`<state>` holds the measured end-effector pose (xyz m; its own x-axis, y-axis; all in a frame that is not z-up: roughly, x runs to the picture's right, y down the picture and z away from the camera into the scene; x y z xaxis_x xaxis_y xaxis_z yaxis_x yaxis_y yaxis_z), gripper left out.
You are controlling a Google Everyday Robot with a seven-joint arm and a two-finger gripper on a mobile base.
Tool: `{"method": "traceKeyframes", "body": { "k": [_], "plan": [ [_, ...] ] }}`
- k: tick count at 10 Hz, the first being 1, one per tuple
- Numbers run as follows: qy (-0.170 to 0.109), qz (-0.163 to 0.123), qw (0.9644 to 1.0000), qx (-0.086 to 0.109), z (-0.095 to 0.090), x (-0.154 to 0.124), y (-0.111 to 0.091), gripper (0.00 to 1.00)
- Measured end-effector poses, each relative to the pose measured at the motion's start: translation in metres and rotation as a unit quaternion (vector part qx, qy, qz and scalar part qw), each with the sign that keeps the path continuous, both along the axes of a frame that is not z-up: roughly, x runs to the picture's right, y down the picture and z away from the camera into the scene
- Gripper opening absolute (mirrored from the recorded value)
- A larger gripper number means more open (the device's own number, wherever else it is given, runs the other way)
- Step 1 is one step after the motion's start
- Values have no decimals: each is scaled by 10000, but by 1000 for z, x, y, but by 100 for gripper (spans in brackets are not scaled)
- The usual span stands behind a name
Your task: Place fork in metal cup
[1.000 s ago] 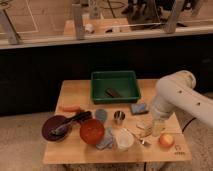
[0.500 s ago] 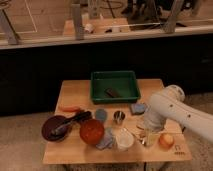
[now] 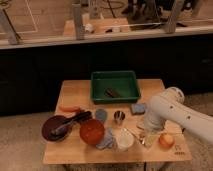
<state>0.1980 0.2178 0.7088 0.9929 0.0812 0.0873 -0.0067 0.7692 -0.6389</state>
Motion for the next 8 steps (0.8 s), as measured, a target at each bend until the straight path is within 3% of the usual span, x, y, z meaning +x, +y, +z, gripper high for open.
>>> {"method": "traceKeyframes", "body": {
  "k": [3, 8],
  "plan": [
    [-38, 231, 9997, 42, 20, -10, -3, 80],
    [-188, 289, 9994, 42, 50, -25, 15, 80]
  ]
}}
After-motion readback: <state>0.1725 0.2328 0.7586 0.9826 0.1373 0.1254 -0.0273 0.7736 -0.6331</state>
